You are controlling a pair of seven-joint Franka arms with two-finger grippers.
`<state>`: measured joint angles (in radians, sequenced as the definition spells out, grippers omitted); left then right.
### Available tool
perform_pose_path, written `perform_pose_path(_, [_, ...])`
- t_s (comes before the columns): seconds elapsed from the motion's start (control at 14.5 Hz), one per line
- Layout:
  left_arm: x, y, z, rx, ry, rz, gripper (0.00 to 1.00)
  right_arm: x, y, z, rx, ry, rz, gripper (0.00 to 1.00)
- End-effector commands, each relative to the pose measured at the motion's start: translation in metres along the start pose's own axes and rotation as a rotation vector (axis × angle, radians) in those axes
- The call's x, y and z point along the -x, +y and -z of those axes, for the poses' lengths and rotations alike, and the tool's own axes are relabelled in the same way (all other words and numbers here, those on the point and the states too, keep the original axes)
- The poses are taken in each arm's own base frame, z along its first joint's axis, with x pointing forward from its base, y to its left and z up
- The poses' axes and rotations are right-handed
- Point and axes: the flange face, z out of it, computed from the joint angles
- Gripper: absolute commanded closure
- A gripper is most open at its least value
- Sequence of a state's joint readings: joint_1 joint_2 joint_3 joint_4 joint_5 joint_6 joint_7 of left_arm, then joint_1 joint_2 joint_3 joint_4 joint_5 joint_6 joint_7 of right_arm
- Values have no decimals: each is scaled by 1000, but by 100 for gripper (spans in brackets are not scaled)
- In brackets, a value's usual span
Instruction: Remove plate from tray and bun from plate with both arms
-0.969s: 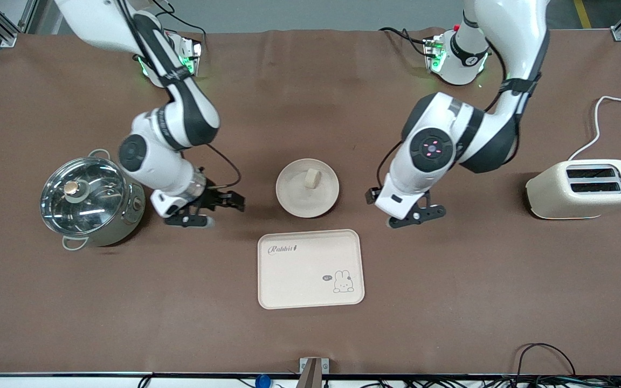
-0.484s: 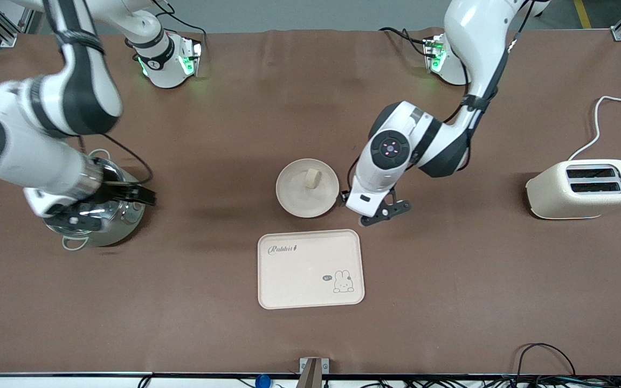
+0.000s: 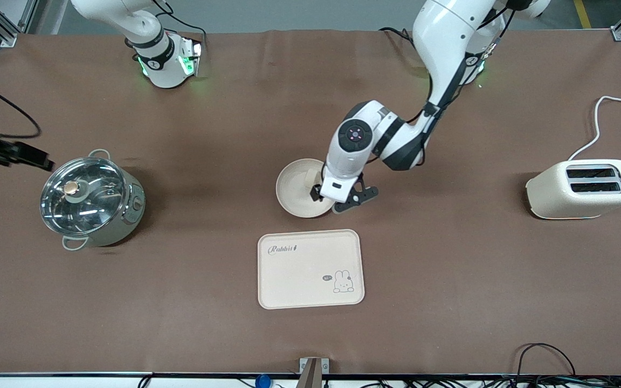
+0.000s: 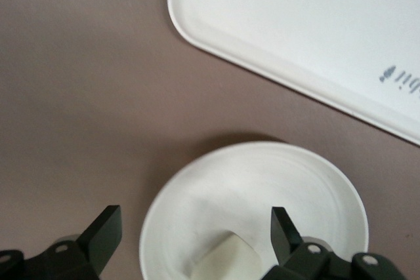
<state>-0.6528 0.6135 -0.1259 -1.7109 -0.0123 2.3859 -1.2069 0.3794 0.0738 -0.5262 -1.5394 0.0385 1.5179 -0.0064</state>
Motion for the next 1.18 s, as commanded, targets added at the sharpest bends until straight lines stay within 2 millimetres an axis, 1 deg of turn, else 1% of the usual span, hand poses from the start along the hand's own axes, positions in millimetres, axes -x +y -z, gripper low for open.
perform_pose_path(0.0, [31, 9, -14, 12, -8, 40, 2, 28, 24, 41, 29, 11, 14, 0])
perform_pose_path(0.07, [38, 11, -21, 9, -11, 49, 3, 39, 35, 52, 12, 22, 4, 0])
perform_pose_path(0.14, [47, 13, -32, 13, -11, 51, 5, 46, 39, 58, 4, 26, 5, 0])
perform_pose_path(0.21, [54, 16, -39, 33, -8, 59, 6, 49, 38, 60, 1, 22, 9, 0])
perform_pose_path(0.28, [61, 17, -48, 35, -7, 61, 7, 49, 34, 57, 1, 14, 16, 0])
perform_pose_path(0.42, [66, 16, -55, 24, -8, 56, 11, 49, 32, 59, 2, 19, 22, 0])
perform_pose_path(0.48, [66, 15, -57, 21, -9, 57, 15, 49, 30, 59, 0, 19, 25, 0])
perform_pose_path(0.62, [67, 12, -64, 9, -11, 55, 26, 49, 27, 60, -1, 22, 30, 0])
perform_pose_path(0.76, [75, 13, -68, 4, -14, 43, 42, 48, 18, 61, 2, 25, 45, 0])
perform_pose_path(0.9, [72, 14, -61, 2, -13, 43, 62, 48, 12, 61, 5, 26, 57, 0])
perform_pose_path(0.97, [67, 14, -55, -1, -12, 46, 70, 48, 4, 61, 8, 24, 70, 0])
perform_pose_path(1.04, [63, 15, -38, -20, -11, 45, 78, 49, -2, 62, 10, 26, 81, 0])
perform_pose_path(1.11, [55, 13, -20, -41, -7, 41, 80, 49, 0, 62, 8, 26, 76, 0])
